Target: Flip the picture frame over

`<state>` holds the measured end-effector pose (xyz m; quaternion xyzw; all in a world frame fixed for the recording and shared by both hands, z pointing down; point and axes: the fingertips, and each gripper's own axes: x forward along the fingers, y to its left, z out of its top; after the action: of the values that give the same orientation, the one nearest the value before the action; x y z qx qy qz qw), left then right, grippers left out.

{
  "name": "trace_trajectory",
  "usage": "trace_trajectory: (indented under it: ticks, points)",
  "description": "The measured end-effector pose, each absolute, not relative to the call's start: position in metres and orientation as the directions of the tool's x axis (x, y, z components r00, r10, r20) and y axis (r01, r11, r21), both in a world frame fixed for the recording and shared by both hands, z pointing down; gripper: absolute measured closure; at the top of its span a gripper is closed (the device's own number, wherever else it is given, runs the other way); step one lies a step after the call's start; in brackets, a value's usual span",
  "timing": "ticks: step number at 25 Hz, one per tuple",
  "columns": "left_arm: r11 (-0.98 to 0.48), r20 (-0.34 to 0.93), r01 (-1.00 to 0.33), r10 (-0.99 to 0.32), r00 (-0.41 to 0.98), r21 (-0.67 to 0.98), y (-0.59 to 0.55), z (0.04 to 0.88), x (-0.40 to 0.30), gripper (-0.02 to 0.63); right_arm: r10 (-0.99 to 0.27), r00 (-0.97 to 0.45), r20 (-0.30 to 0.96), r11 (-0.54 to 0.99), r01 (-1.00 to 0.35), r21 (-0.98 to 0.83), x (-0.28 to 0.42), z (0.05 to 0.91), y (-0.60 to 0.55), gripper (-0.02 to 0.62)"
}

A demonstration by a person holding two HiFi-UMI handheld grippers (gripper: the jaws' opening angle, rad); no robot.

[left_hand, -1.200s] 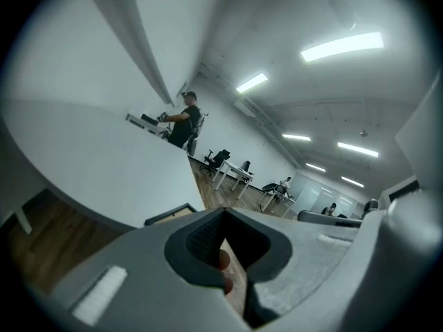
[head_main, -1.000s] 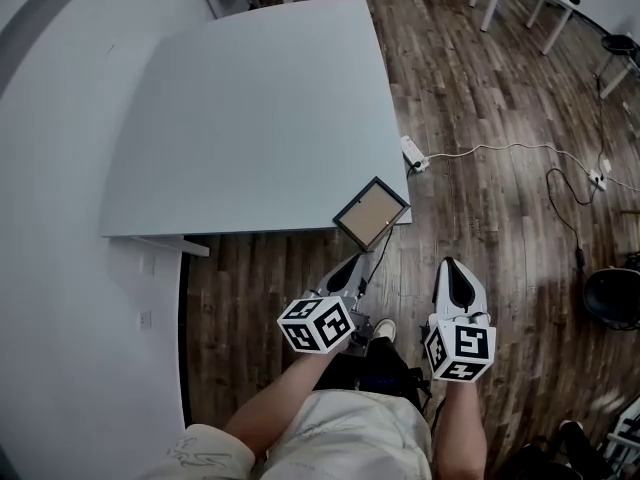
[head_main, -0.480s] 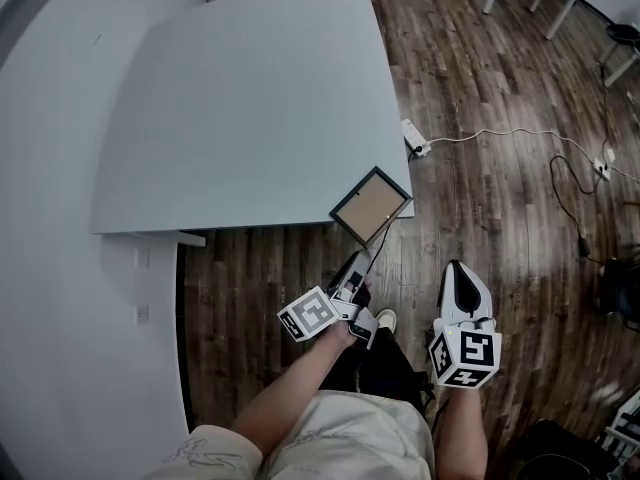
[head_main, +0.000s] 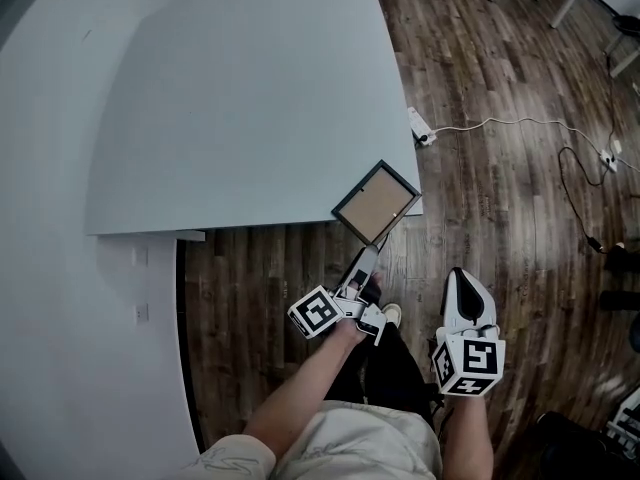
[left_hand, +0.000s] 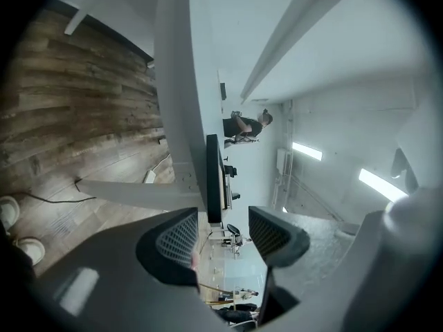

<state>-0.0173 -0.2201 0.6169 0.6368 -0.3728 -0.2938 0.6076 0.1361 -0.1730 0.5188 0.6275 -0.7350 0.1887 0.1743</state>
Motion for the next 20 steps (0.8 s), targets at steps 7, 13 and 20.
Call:
trace_trajectory:
  ticks: [7, 13, 20]
  points:
    - [-0.037, 0.016, -0.087, -0.841, 0.541, 0.995, -0.226, 0.623, -0.014, 0.385, -0.843, -0.129, 0.523, 0.130, -0.991, -0.034, 0.145, 0.532, -0.158, 0.569]
    - [-0.065, -0.027, -0.053, -0.849, 0.527, 0.996, -0.231, 0.625, -0.013, 0.387, -0.835, -0.119, 0.536, 0.123, -0.992, -0.030, 0.150, 0.541, -0.146, 0.569]
    - [-0.089, -0.048, -0.058, -0.859, 0.510, 0.994, -0.249, 0.622, -0.011, 0.433, -0.825, -0.125, 0.552, 0.129, -0.991, -0.031, 0.151, 0.547, -0.154, 0.569]
